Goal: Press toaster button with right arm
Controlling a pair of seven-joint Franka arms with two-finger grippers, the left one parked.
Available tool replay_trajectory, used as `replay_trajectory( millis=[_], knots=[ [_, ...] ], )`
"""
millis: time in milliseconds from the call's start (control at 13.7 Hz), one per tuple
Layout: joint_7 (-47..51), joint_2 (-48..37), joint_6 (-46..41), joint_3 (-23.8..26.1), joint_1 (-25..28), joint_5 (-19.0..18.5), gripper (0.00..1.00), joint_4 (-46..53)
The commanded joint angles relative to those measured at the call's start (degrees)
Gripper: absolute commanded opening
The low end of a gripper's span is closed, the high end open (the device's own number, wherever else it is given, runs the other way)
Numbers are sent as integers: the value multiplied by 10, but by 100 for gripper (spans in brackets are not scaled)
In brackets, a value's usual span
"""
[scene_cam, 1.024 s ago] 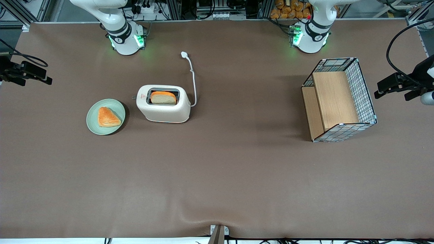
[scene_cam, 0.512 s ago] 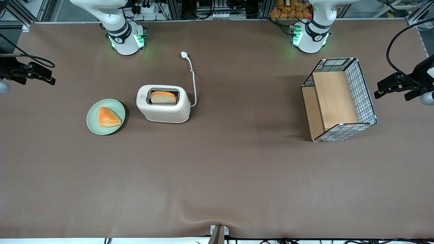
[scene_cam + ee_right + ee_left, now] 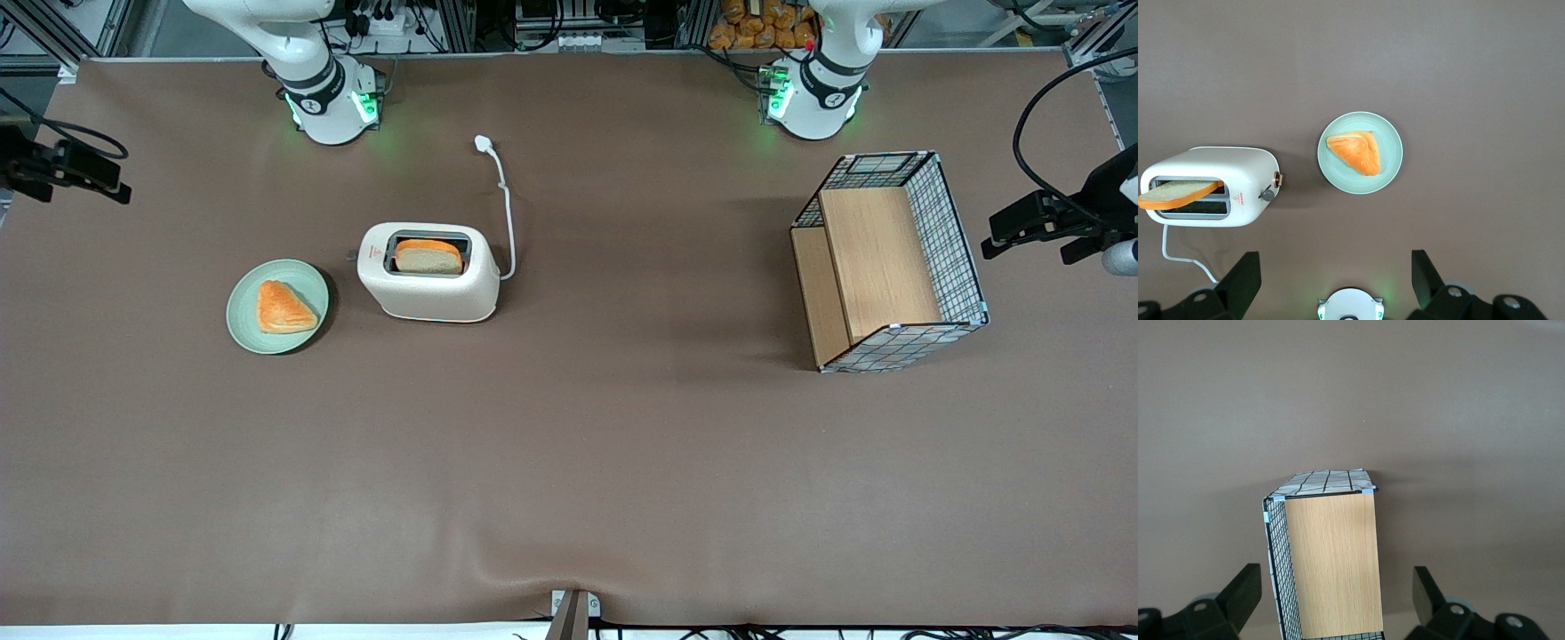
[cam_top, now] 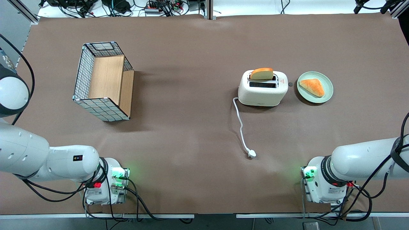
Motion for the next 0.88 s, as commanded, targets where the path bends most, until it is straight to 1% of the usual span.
replay_trajectory(
  millis=[0, 220, 805],
  knots=[
    [8, 13, -13, 8, -3, -8, 100, 25],
    [11, 14, -13, 11, 4, -9, 100, 36],
    [11, 14, -13, 11, 2, -14, 100, 35]
  ],
)
